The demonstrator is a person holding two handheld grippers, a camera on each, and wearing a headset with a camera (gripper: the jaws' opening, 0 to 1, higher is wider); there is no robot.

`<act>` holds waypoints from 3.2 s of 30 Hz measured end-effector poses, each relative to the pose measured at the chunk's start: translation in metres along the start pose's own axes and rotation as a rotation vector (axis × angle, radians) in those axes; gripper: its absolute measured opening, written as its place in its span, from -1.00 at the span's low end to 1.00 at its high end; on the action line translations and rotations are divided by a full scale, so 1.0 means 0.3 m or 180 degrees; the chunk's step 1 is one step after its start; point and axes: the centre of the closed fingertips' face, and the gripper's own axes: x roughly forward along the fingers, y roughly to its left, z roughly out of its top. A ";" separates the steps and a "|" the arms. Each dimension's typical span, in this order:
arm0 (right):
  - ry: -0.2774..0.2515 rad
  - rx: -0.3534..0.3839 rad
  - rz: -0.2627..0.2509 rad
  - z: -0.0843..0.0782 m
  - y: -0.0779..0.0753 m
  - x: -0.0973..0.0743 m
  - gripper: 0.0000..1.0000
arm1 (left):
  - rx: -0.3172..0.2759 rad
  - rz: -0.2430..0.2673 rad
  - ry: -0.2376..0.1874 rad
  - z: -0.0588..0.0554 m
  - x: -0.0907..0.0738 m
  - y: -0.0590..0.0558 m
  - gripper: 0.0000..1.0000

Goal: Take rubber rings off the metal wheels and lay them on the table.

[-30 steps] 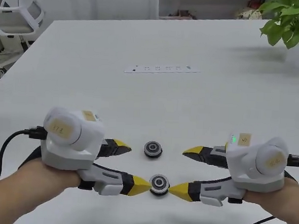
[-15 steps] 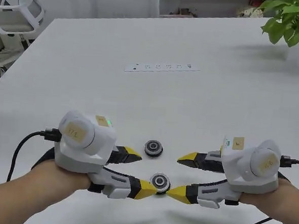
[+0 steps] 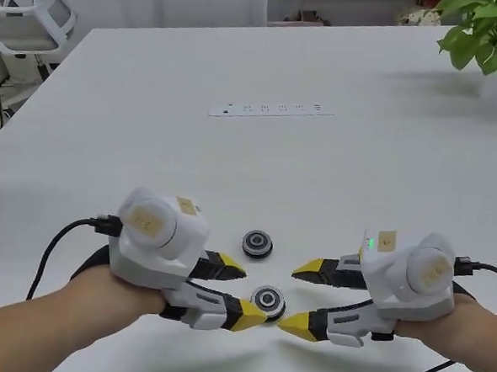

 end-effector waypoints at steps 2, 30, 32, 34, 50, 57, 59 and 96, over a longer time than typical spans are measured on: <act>0.0007 -0.0009 0.0009 -0.002 0.004 0.002 -0.18 | -0.0006 -0.0030 0.0001 0.003 0.007 -0.007 -0.27; 0.0003 0.0037 0.0025 -0.012 0.007 0.007 -0.20 | 0.0459 0.0028 0.0146 -0.016 0.084 -0.008 -0.62; 0.0005 0.0034 0.0034 -0.011 0.007 0.011 -0.20 | 0.0461 0.0035 0.0132 -0.013 0.082 -0.007 -0.63; -0.0002 0.0027 0.0053 -0.007 0.009 0.015 -0.20 | 0.0458 0.0039 0.0124 -0.012 0.082 -0.005 -0.63; 0.0062 -0.0050 0.0196 -0.013 0.018 0.050 -0.27 | 0.0446 0.0201 0.0029 -0.014 0.080 0.005 -0.72; 0.0004 0.0109 0.0231 -0.009 0.012 0.063 -0.38 | 0.0434 0.0254 -0.0005 -0.015 0.078 0.005 -0.72; 0.0022 0.0099 0.0243 -0.010 0.017 0.065 -0.41 | 0.0439 0.0263 -0.0012 -0.015 0.078 0.005 -0.72; -0.0006 0.0427 0.0175 -0.029 0.027 0.024 -0.90 | 0.0413 0.0292 -0.0047 -0.015 0.076 0.008 -0.73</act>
